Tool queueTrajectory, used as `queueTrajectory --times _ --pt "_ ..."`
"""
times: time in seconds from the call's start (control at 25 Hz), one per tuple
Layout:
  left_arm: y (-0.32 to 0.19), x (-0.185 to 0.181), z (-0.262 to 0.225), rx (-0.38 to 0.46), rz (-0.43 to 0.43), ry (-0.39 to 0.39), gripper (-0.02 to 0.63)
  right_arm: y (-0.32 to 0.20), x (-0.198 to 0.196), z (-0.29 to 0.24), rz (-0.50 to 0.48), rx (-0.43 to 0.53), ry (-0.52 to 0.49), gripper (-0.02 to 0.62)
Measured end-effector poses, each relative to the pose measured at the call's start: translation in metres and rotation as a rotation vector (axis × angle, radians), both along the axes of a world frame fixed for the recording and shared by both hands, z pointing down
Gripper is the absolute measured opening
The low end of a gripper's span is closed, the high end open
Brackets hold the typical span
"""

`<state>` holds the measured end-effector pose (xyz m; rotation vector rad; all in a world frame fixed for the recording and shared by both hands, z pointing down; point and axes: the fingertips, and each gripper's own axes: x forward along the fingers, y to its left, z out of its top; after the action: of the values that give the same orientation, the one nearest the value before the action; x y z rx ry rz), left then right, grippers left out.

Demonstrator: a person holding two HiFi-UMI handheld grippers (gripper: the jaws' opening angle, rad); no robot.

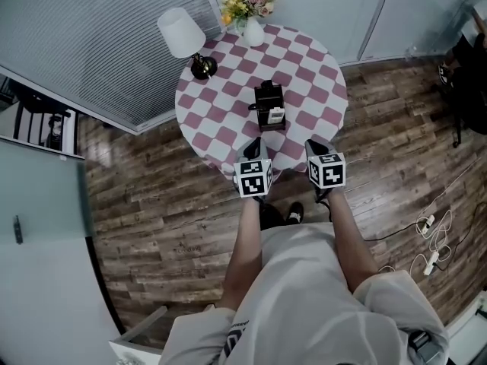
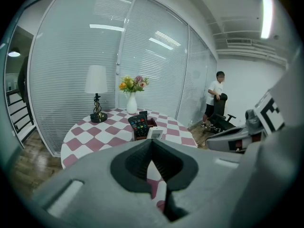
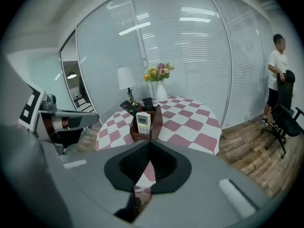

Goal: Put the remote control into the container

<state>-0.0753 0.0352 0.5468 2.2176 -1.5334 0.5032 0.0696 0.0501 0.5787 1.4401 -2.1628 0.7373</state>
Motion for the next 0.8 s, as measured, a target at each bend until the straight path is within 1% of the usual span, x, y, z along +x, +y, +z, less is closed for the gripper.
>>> queueTrajectory --times 0.12,0.32,0.44,0.8 --pt "0.0021 -0.0022 -0.0008 -0.001 -0.009 0.012 0.005 0.0005 -0.0004 -0.0007 -0.009 0.005 0.007 0.002" --pt "0.0082 0.0003 0.0011 -0.010 0.017 -0.015 0.005 0.0034 0.0015 -0.0034 0.005 0.012 -0.004 0.000" --pt "0.0068 0.0025 0.0009 -0.020 0.004 -0.003 0.005 0.0025 0.0010 -0.0032 -0.002 0.006 -0.008 0.000" --pt "0.0091 0.0023 0.0001 -0.014 0.008 -0.020 0.005 0.0039 -0.0042 -0.0014 -0.008 -0.006 -0.030 0.000"
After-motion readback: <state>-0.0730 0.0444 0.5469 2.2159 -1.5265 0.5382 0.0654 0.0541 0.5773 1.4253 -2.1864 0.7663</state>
